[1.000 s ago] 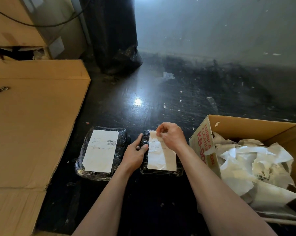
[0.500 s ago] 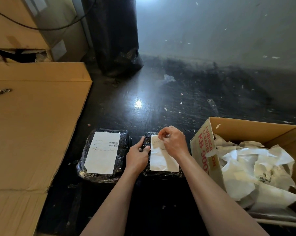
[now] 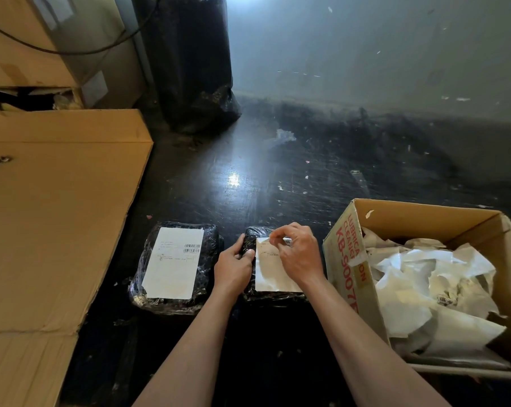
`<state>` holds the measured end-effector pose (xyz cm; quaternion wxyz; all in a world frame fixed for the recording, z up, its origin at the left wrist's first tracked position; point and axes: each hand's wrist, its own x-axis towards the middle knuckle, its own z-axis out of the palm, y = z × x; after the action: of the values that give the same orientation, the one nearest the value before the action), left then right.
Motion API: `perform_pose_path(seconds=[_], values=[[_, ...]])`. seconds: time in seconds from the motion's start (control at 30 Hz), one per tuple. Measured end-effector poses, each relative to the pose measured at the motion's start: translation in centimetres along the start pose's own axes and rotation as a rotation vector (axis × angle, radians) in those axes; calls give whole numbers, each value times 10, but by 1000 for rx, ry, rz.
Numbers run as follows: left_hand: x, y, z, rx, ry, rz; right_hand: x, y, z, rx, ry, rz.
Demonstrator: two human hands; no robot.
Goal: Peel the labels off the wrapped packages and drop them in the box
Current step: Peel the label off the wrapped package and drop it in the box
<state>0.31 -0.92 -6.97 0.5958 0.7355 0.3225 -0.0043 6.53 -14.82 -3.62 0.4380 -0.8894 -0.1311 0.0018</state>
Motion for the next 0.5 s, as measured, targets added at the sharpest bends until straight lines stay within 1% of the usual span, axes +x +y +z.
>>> perform_pose_path(seconds=[0.3,0.5], values=[[3,2,-1,-50,8,-29,-3,-6,-9,23,-25,49],[-4,9,0,-39,35,-39,-11,-12,-9,18,-38,29]])
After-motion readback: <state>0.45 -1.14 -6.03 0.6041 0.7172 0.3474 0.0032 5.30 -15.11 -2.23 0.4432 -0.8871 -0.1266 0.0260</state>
